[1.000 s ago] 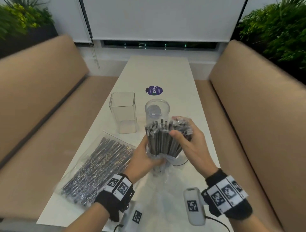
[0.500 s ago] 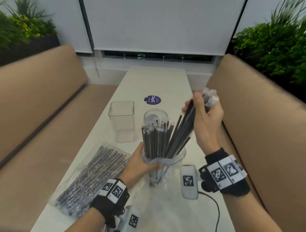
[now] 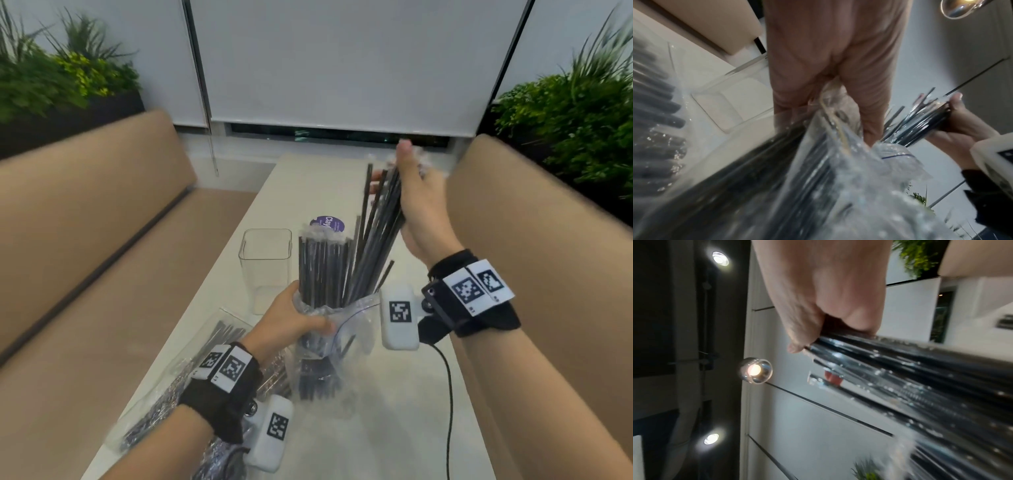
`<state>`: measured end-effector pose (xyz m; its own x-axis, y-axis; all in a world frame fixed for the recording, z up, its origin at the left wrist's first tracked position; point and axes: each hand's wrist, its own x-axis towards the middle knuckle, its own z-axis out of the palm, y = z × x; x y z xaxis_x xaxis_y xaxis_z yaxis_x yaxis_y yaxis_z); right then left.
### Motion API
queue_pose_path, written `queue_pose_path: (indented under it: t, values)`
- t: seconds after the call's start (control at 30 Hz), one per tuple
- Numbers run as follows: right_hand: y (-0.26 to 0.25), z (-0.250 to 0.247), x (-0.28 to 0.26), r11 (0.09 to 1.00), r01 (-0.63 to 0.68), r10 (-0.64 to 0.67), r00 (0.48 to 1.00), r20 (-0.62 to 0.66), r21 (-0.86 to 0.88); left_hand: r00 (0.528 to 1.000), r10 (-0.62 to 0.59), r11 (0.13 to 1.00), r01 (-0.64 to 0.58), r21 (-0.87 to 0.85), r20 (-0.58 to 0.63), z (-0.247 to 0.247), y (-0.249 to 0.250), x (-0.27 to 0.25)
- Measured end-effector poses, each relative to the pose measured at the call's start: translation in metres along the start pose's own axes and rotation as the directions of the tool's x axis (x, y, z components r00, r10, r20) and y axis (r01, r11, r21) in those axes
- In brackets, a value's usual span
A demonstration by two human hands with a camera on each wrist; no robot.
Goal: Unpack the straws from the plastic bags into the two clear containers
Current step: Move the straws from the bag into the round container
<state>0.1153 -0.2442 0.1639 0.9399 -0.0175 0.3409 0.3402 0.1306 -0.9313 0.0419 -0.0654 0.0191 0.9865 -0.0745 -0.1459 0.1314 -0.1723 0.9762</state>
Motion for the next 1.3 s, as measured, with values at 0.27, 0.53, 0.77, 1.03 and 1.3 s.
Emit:
queue_pose_path:
  t: [0.27,0.53,0.77,1.03,1.3]
  values:
    - [0.054,0.01,-0.001,0.979,-0.101,0.134,0.973,0.186,-0.179,0.999,-0.04,0.999,0.039,0.024,0.007,-0.009,0.0,0.012]
    - [-0.007,0.0,0.056,1.0,0.005,-0.005,0.996,0.086,-0.005,0.999,-0.043,0.999,0.043,-0.018,0.007,-0.032,-0.016,0.013]
    - [-0.061,-0.011,0.085,0.975,0.187,-0.168,0.973,-0.157,0.121,0.997,-0.025,0.999,0.022,-0.04,-0.077,-0.063,-0.025,-0.006]
    - [0.088,0.034,0.048,0.931,0.071,-0.092,0.995,-0.043,-0.359,0.985,-0.029,0.997,0.016,-0.076,-0.169,-0.085,-0.025,-0.029]
    - [0.089,-0.008,0.041,0.764,-0.199,0.152,0.98,-0.129,-0.613,0.989,-0.065,0.994,0.053,-0.093,-0.133,-0.077,-0.024,-0.031]
